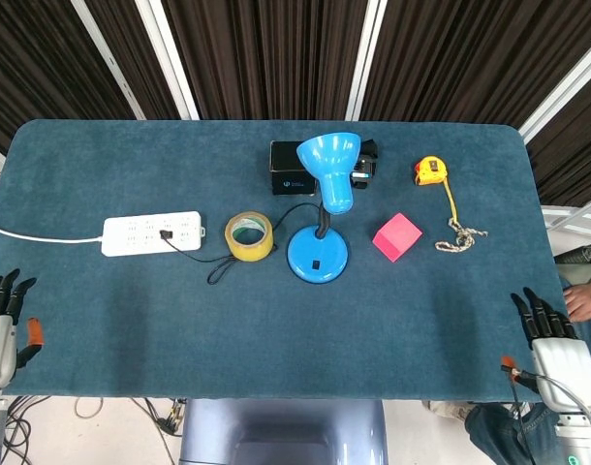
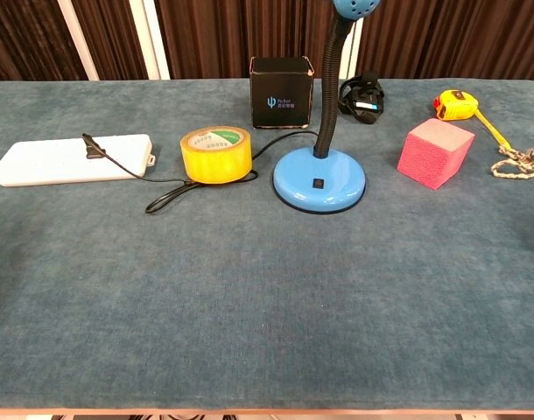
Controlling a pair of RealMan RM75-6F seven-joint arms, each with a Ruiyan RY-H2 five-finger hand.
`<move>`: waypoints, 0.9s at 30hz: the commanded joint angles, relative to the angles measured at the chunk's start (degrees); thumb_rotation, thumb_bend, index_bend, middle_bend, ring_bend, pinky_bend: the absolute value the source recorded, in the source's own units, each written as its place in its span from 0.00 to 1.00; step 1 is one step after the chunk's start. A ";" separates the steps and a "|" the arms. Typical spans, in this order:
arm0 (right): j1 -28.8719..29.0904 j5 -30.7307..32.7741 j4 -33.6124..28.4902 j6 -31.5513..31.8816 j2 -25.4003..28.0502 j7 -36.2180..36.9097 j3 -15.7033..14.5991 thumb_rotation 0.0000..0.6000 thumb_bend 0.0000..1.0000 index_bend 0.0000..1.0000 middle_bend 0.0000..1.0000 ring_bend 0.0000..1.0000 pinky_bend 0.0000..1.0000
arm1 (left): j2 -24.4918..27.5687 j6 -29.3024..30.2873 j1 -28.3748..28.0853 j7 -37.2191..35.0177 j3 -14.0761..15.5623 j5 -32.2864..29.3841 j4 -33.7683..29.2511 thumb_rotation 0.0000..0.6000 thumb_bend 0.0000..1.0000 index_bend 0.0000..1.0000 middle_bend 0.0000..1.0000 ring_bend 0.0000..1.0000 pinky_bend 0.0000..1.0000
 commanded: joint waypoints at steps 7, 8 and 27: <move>10.76 6.76 -10.56 -17.28 2.17 -6.26 3.05 1.00 0.41 0.00 0.40 0.53 0.46 | 0.13 -0.22 -0.01 -0.06 0.02 -0.37 -0.15 1.00 0.64 0.14 0.02 0.00 0.00; 11.85 8.25 -11.11 -18.89 1.92 -6.27 3.71 1.00 0.43 0.00 0.43 0.55 0.48 | 0.14 -0.30 -0.01 -0.11 0.02 -0.48 -0.20 1.00 0.64 0.14 0.02 0.00 0.00; 30.19 32.22 -8.31 -32.18 -13.64 -20.03 10.78 1.00 0.64 0.00 0.61 0.74 0.70 | 0.42 -1.03 -0.24 -0.47 -0.15 -1.57 -0.46 1.00 0.64 0.14 0.02 0.00 0.00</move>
